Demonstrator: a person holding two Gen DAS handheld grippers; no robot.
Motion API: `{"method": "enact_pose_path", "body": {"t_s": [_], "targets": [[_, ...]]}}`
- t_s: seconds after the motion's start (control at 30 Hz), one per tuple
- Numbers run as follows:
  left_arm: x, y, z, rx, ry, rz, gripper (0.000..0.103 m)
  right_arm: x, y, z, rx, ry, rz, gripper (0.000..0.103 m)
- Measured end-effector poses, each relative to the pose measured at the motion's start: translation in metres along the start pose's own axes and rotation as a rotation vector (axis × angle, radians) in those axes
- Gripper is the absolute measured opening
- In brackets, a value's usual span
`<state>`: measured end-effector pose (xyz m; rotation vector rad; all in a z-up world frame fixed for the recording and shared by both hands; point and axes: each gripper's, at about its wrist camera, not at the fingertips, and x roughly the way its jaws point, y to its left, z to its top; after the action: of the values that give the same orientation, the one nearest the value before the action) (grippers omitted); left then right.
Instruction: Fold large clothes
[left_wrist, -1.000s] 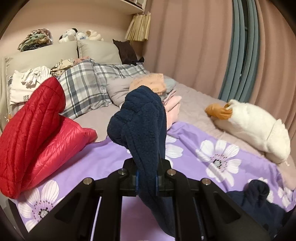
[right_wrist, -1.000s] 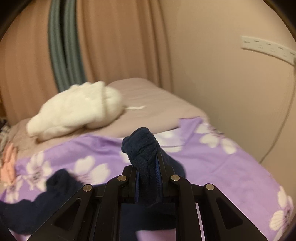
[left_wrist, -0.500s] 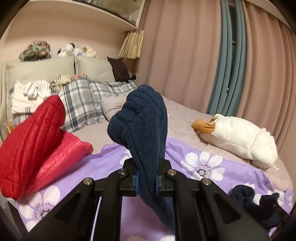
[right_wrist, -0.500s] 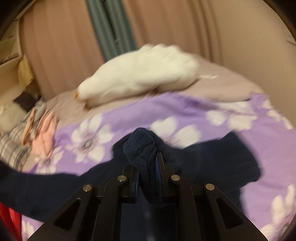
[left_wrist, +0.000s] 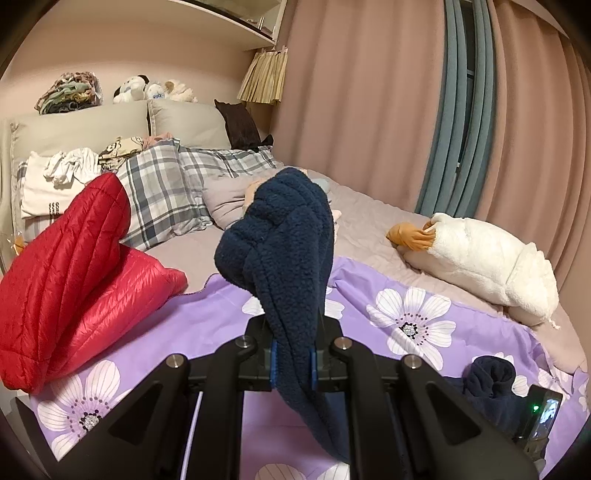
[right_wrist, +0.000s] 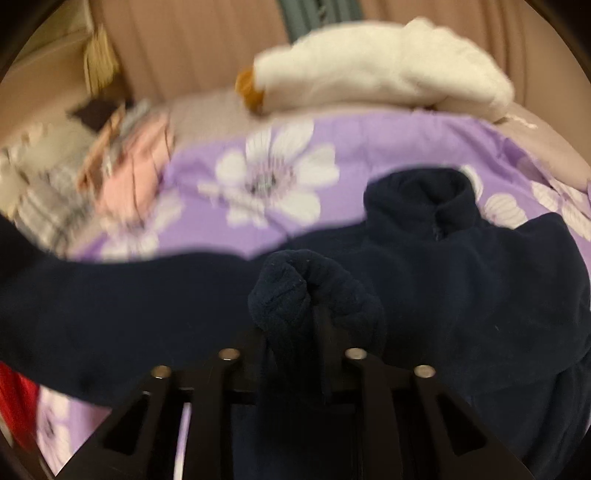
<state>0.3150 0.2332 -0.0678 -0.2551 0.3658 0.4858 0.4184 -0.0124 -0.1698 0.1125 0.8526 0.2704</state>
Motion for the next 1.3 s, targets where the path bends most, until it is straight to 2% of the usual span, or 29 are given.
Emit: {"method": "enact_pose_path", "body": {"t_s": [0.07,0.1,0.2,0.23,0.3,0.43,0.5,0.57,0.6,0.63,0.7,0.73,0.8,0.93,0.97,1.07,1.1,1.2,1.3], "targets": [[-0.002,-0.003,0.001,-0.008,0.004,-0.008,0.012,-0.006,-0.008,-0.002,0.022,-0.007,0.022,0.036],[-0.004,-0.006,0.0,-0.007,0.006,-0.016,0.012,-0.013,-0.012,-0.002,0.031,-0.02,0.028,0.043],[-0.012,-0.022,-0.004,0.02,0.006,-0.026,0.012,-0.046,-0.027,0.0,0.057,-0.102,-0.022,0.079],[-0.014,-0.03,-0.005,0.033,0.01,-0.031,0.012,-0.054,-0.031,0.001,0.064,-0.132,-0.036,0.083],[-0.02,-0.045,-0.009,0.042,0.022,-0.055,0.012,-0.079,-0.048,0.003,0.091,-0.191,-0.06,0.084],[-0.034,-0.087,-0.023,0.068,0.03,-0.128,0.012,-0.099,-0.09,0.003,0.149,-0.188,-0.08,0.085],[-0.042,-0.117,-0.036,0.113,0.027,-0.16,0.012,-0.11,-0.118,-0.004,0.18,-0.208,-0.135,0.085],[-0.047,-0.141,-0.048,0.139,0.026,-0.181,0.012,-0.117,-0.146,-0.012,0.205,-0.214,-0.2,0.083],[-0.05,-0.155,-0.057,0.146,0.034,-0.197,0.012,-0.12,-0.162,-0.018,0.222,-0.211,-0.235,0.073],[-0.052,-0.166,-0.064,0.145,0.046,-0.215,0.012,-0.123,-0.177,-0.023,0.231,-0.206,-0.265,0.054],[-0.057,-0.19,-0.079,0.155,0.07,-0.234,0.011,-0.126,-0.203,-0.03,0.243,-0.183,-0.327,0.037],[-0.058,-0.2,-0.084,0.172,0.077,-0.242,0.012,-0.128,-0.214,-0.033,0.25,-0.174,-0.355,0.031],[-0.061,-0.223,-0.097,0.21,0.093,-0.26,0.011,-0.136,-0.244,-0.045,0.28,-0.173,-0.404,0.027],[-0.072,-0.264,-0.123,0.286,0.09,-0.292,0.011,-0.152,-0.308,-0.07,0.376,-0.15,-0.478,0.027],[-0.071,-0.27,-0.128,0.284,0.107,-0.306,0.011,-0.156,-0.323,-0.08,0.388,-0.136,-0.503,0.027],[-0.06,-0.295,-0.145,0.271,0.224,-0.367,0.011,-0.165,-0.348,-0.1,0.4,-0.121,-0.577,0.027],[-0.059,-0.3,-0.15,0.277,0.233,-0.368,0.011,-0.168,-0.358,-0.109,0.413,-0.122,-0.595,0.027],[-0.059,-0.325,-0.168,0.329,0.212,-0.352,0.011,-0.166,-0.378,-0.121,0.45,-0.093,-0.601,0.027],[-0.057,-0.347,-0.186,0.348,0.256,-0.398,0.012,-0.157,-0.388,-0.126,0.47,-0.07,-0.586,0.027]]}}
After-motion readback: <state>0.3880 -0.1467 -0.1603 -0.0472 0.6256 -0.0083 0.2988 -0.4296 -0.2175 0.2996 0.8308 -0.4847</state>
